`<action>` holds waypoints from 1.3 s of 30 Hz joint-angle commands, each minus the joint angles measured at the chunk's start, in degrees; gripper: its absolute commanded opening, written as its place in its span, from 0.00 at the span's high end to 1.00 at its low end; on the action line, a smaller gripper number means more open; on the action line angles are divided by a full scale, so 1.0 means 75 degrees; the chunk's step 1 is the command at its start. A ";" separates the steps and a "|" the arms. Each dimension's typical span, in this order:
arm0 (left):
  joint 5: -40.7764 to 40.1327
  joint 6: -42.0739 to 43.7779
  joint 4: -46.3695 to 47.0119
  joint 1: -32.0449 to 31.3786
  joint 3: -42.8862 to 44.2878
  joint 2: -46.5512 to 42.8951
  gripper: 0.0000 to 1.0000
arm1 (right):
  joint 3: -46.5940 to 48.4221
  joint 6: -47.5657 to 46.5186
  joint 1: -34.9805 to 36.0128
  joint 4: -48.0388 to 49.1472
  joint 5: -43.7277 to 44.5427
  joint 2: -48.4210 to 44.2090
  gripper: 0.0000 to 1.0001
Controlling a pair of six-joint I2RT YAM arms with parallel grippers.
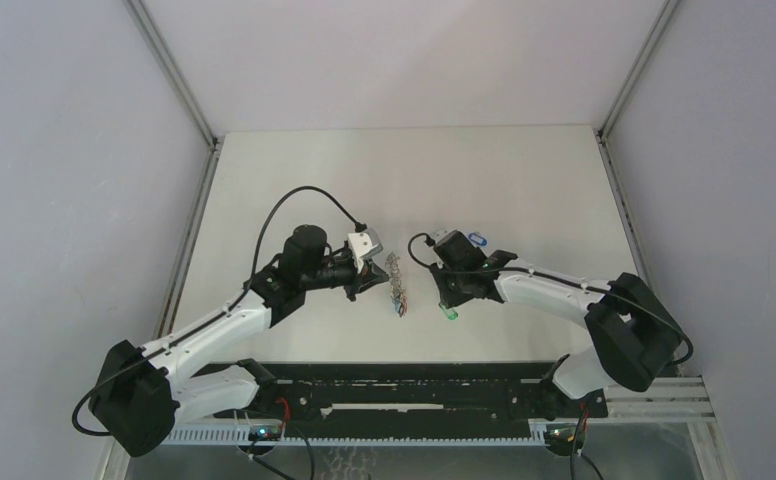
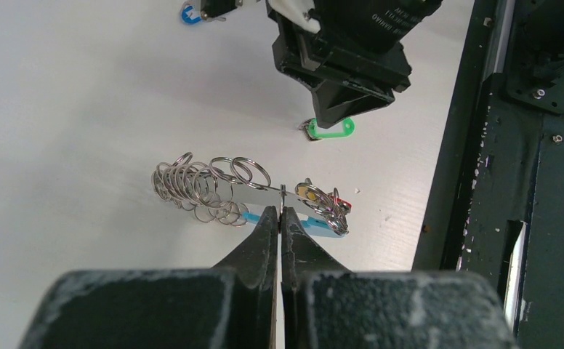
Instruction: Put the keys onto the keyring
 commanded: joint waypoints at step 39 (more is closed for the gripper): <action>0.0017 -0.0053 0.0274 -0.0016 0.0330 -0.0054 1.00 | 0.0483 0.0076 0.0439 0.0334 0.0878 0.0814 0.88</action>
